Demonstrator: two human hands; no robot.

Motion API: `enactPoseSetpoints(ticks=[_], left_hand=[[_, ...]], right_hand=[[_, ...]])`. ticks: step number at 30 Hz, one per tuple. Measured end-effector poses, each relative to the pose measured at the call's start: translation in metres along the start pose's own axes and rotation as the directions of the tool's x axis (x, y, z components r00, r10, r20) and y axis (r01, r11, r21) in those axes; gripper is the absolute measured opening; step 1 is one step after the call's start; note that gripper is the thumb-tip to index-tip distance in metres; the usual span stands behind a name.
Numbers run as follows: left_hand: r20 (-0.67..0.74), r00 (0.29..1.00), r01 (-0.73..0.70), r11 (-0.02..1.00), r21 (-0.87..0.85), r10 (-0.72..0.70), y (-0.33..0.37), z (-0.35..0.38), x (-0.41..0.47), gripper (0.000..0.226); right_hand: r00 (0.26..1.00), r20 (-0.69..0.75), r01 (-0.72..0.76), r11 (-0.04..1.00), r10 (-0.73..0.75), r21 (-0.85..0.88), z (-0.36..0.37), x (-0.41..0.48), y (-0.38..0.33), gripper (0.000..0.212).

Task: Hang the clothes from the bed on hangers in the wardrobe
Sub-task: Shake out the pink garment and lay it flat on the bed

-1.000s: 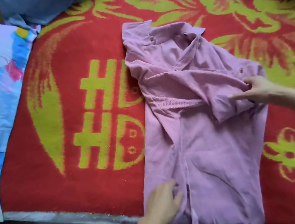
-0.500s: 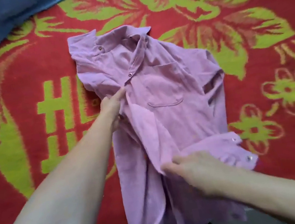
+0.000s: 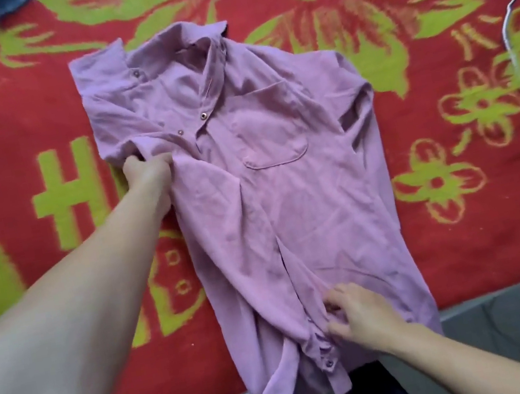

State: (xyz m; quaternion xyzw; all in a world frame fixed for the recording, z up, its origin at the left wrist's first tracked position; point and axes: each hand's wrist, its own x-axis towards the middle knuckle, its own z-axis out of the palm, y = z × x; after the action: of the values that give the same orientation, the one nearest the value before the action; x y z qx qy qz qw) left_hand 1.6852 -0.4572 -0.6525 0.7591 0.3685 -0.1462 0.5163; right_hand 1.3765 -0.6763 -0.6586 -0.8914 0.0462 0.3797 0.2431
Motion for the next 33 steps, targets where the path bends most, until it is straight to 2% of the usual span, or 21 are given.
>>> enactPoseSetpoints(ticks=[2,3,5,6,8,10,11,12,14,16,17,18,19,21,23,25,26,28,31,33], left_hand=[[-0.196,0.953,-0.161,0.934,0.319,0.231,-0.003,-0.005,-0.017,0.052],[-0.204,0.903,-0.263,0.861,0.435,0.379,-0.001,-0.005,-0.029,0.05],[-0.035,0.789,-0.504,0.679,0.534,0.613,0.005,0.007,-0.054,0.04],[0.095,0.746,-0.602,0.608,0.517,0.659,0.007,0.019,-0.064,0.034],[0.337,0.703,-0.705,0.55,0.448,0.626,0.012,0.051,-0.08,0.028],[0.517,0.705,-0.704,0.572,0.422,0.486,0.017,0.087,-0.091,0.029],[0.578,0.706,-0.688,0.589,0.423,0.41,0.02,0.105,-0.095,0.03],[0.618,0.704,-0.673,0.607,0.422,0.35,0.022,0.122,-0.097,0.033],[0.669,0.694,-0.662,0.601,0.449,0.265,0.021,0.153,-0.1,0.04],[0.708,0.672,-0.696,0.51,0.505,0.217,0.021,0.176,-0.102,0.047],[0.715,0.669,-0.71,0.458,0.535,0.202,0.022,0.184,-0.103,0.049],[0.713,0.678,-0.707,0.423,0.567,0.177,0.026,0.19,-0.104,0.049],[0.709,0.688,-0.7,0.404,0.589,0.159,0.032,0.195,-0.105,0.047],[0.698,0.707,-0.664,0.447,0.599,0.114,0.046,0.199,-0.105,0.038],[0.649,0.746,-0.615,0.526,0.588,0.147,0.061,0.205,-0.1,0.029],[0.535,0.8,-0.587,0.544,0.599,0.273,0.079,0.215,-0.097,0.031],[0.493,0.801,-0.596,0.536,0.598,0.34,0.088,0.223,-0.097,0.032],[0.499,0.754,-0.657,0.485,0.578,0.427,0.104,0.242,-0.099,0.038],[0.628,0.641,-0.768,0.376,0.519,0.442,0.117,0.28,-0.104,0.048],[0.704,0.581,-0.811,0.36,0.461,0.408,0.119,0.308,-0.11,0.057]], right_hand=[[0.986,-0.107,-0.1,0.965,0.129,0.242,-0.022,0.004,0.004,0.031],[0.96,-0.199,-0.131,0.942,0.198,0.309,-0.039,0.009,0.011,0.026],[0.858,-0.375,-0.19,0.895,0.351,0.403,-0.08,0.022,0.035,0.016],[0.798,-0.419,-0.226,0.859,0.434,0.459,-0.1,0.03,0.05,0.012],[0.698,-0.396,-0.321,0.755,0.596,0.572,-0.134,0.049,0.083,0.013],[0.665,-0.28,-0.363,0.627,0.692,0.689,-0.152,0.069,0.111,0.034],[0.674,-0.233,-0.39,0.606,0.701,0.693,-0.153,0.078,0.119,0.044],[0.718,-0.186,-0.424,0.634,0.67,0.647,-0.151,0.084,0.12,0.047],[0.82,-0.133,-0.428,0.751,0.557,0.503,-0.146,0.091,0.12,0.034],[0.85,-0.153,-0.381,0.789,0.504,0.482,-0.154,0.095,0.13,0.03],[0.829,-0.225,-0.338,0.779,0.512,0.528,-0.167,0.095,0.142,0.027],[0.773,-0.304,-0.29,0.737,0.556,0.611,-0.185,0.097,0.158,0.023],[0.69,-0.378,-0.243,0.69,0.617,0.682,-0.21,0.099,0.175,0.023],[0.513,-0.479,-0.186,0.638,0.712,0.747,-0.266,0.101,0.21,0.029],[0.419,-0.574,-0.148,0.676,0.704,0.721,-0.314,0.1,0.234,0.037],[0.413,-0.635,-0.12,0.73,0.652,0.672,-0.343,0.101,0.249,0.041],[0.423,-0.648,-0.128,0.75,0.633,0.649,-0.349,0.102,0.254,0.039],[0.459,-0.659,-0.147,0.782,0.596,0.605,-0.346,0.102,0.262,0.04],[0.498,-0.656,-0.206,0.812,0.567,0.545,-0.314,0.087,0.266,0.055],[0.511,-0.664,-0.185,0.824,0.546,0.535,-0.276,0.068,0.257,0.041]])
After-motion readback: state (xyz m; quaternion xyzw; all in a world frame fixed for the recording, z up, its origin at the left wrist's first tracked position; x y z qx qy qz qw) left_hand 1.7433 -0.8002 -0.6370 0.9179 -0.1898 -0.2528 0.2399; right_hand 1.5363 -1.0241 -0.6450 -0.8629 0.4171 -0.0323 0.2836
